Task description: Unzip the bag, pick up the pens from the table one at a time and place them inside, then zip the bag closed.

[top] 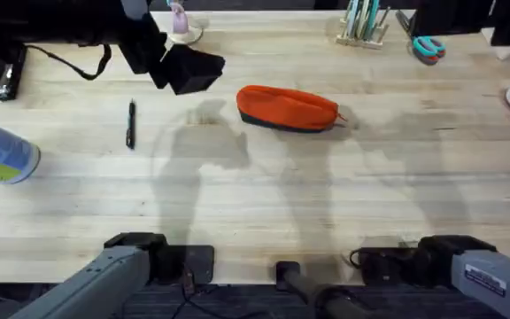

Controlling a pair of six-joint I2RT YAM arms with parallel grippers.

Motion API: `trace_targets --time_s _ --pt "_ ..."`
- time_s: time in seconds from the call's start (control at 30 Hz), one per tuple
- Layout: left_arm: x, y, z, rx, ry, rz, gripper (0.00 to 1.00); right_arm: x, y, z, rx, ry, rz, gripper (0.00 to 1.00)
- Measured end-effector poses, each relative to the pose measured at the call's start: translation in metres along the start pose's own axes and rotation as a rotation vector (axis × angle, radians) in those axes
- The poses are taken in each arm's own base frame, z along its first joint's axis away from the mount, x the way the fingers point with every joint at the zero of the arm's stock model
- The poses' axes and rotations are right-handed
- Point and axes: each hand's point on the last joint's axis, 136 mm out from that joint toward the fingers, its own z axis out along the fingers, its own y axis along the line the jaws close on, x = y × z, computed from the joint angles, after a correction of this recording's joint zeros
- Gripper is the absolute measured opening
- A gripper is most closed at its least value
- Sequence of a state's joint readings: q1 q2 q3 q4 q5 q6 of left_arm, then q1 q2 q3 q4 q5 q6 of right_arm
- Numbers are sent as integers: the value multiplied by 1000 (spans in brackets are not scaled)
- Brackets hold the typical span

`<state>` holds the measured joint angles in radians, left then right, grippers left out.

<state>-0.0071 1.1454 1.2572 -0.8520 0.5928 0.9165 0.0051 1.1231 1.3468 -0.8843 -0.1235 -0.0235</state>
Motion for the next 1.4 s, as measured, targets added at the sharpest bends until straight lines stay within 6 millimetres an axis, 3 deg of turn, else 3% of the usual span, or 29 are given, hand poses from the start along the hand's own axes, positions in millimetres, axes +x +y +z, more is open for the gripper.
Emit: trace_targets --time_s 0.2,0.8,1.4 --pt "-6 -4 0 24 -36 103 994 1 2 0 -12 6 1 997" --pt "-6 -7 2 43 -45 131 992 7 4 0 -24 27 5 997" --pt "38 -18 83 333 -72 9 993 7 4 0 -24 27 5 997"
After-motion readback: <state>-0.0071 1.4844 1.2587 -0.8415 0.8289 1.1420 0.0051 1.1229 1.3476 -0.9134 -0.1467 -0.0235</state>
